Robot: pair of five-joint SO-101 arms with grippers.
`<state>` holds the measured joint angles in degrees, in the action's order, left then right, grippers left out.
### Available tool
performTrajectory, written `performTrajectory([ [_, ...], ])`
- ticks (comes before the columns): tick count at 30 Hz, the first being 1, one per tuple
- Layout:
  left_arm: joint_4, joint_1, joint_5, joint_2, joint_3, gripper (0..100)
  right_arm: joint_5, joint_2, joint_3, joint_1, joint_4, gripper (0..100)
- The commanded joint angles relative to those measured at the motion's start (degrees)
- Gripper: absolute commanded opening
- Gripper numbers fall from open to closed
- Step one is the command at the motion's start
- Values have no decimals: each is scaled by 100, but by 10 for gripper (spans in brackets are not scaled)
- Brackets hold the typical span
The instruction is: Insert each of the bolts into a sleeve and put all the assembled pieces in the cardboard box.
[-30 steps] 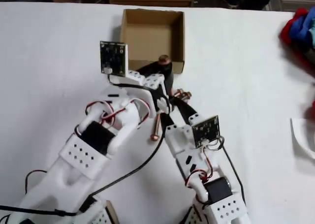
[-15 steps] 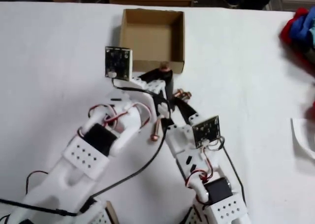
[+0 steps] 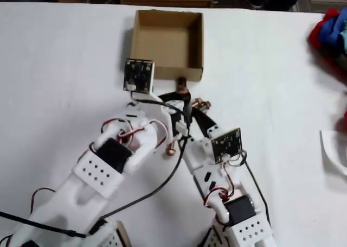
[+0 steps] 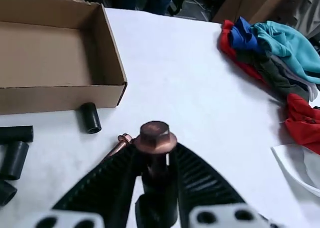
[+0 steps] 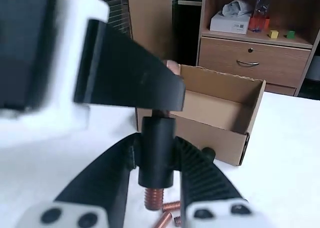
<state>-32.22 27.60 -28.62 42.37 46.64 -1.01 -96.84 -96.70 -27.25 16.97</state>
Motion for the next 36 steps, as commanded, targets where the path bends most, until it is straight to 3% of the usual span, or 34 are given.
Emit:
performTrajectory([
  [1,-466,-26,44,62,-567,259,-53,-13,-62,13,-136,21],
  [5,-686,-26,44,62,-716,337,-53,-13,-62,13,-127,21],
  [19,-677,-35,44,62,-1270,334,-53,-13,-62,295,-163,21],
  [27,-677,-615,44,44,-1411,334,-53,-22,-62,435,-163,21],
  [36,-677,-721,53,44,-1420,334,-18,-22,-62,453,-163,21],
])
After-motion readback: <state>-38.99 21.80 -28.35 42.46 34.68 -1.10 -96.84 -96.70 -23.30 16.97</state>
